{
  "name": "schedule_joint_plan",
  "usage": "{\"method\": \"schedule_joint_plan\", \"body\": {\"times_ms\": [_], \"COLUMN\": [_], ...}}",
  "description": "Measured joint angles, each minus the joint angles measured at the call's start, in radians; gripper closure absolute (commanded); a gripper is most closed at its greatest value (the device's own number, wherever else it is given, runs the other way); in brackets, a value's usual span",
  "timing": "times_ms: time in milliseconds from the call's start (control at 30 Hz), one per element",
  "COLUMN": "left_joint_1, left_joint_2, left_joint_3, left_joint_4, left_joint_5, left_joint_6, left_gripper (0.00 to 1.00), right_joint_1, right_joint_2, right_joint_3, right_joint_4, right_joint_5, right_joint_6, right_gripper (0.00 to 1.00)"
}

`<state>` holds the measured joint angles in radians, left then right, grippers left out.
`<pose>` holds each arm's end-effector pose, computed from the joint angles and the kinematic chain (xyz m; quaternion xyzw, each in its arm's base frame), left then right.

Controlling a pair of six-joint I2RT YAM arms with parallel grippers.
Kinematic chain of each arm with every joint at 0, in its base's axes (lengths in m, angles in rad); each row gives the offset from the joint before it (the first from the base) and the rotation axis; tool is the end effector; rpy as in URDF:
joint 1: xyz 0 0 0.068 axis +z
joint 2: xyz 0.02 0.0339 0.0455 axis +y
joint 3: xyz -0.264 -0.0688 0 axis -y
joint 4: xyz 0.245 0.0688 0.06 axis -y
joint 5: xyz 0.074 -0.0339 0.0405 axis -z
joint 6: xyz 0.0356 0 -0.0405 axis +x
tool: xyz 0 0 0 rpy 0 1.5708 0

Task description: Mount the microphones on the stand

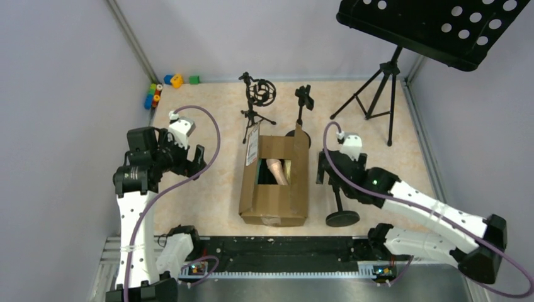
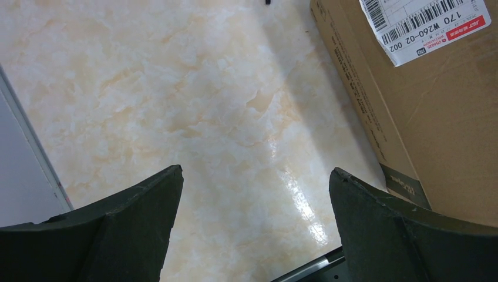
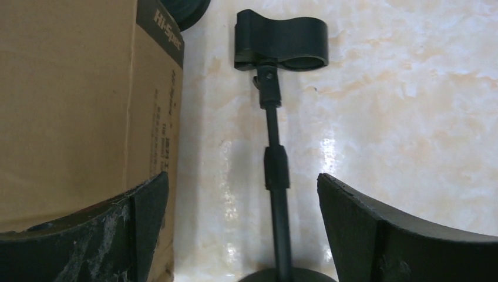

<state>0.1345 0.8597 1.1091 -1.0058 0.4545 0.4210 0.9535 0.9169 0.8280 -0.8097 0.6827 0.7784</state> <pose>0.1482 0.0043 0.3594 0.2160 0.8727 -0.0931 0.4278 0.1179 0.1273 0.2815 0.0322 0.8958 0.0320 0.4421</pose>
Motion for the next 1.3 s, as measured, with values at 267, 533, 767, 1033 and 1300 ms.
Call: {"method": "schedule_joint_plan", "body": {"times_ms": [267, 533, 767, 1033, 1300], "left_joint_1": [0.0, 0.0, 0.0, 0.0, 0.0], "left_joint_2": [-0.018, -0.033, -0.033, -0.033, -0.04], "left_joint_3": [0.01, 0.01, 0.01, 0.01, 0.01], "left_joint_4": [-0.011, -0.012, -0.012, -0.013, -0.013], "left_joint_5": [-0.018, -0.027, -0.036, -0.057, -0.066], "left_joint_6": [0.0, 0.0, 0.002, 0.016, 0.032], "left_gripper": [0.01, 0.01, 0.01, 0.01, 0.01], "right_joint_1": [-0.276, -0.309, -0.311, -0.325, -0.345], "right_joint_2": [0.188, 0.353, 0.431, 0.591, 0.613], "right_joint_3": [0.037, 0.069, 0.008, -0.003, -0.03], "right_joint_4": [0.126, 0.201, 0.278, 0.371, 0.433], "right_joint_5": [-0.202, -0.304, -0.323, -0.324, -0.298], "right_joint_6": [-0.179, -0.29, -0.324, -0.342, -0.341], "right_gripper": [0.27, 0.31, 0.46, 0.66, 1.0]}}
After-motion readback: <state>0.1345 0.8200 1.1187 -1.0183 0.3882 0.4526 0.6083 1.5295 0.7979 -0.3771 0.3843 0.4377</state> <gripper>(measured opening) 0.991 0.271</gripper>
